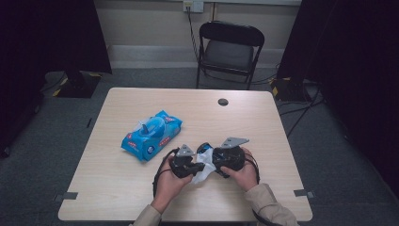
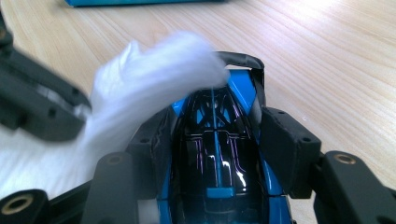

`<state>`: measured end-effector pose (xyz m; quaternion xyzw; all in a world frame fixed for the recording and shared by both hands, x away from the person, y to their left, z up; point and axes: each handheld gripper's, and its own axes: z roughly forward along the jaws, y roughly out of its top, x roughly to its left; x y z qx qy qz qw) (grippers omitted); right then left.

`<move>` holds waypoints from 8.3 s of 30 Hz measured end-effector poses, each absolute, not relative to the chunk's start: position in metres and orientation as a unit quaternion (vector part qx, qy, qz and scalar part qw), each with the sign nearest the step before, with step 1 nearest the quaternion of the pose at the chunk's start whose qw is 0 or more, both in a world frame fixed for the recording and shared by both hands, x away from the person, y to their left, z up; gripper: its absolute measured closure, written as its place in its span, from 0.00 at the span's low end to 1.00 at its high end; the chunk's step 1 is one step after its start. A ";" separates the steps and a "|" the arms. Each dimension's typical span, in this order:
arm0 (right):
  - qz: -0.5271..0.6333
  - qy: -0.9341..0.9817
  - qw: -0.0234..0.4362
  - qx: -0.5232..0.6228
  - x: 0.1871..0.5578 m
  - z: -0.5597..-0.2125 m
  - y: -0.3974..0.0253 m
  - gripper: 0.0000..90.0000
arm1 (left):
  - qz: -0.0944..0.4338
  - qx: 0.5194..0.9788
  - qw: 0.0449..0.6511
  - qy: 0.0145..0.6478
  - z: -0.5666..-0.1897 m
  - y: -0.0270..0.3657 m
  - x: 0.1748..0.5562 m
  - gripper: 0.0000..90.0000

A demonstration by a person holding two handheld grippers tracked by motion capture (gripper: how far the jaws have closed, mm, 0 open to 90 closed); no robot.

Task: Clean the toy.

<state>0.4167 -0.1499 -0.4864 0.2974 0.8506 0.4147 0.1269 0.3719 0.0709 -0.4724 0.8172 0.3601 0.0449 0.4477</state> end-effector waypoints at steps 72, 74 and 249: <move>0.414 0.851 0.130 0.296 0.416 -0.486 -0.149 0.49 | 0.062 0.829 0.403 0.382 -0.498 0.050 0.387 0.98; 0.414 0.851 0.130 0.296 0.416 -0.486 -0.150 0.49 | 0.062 0.831 0.403 0.379 -0.498 0.049 0.386 0.98; 0.452 0.838 0.125 0.279 0.387 -0.459 -0.206 0.46 | 0.052 0.828 0.432 0.352 -0.456 0.029 0.397 0.98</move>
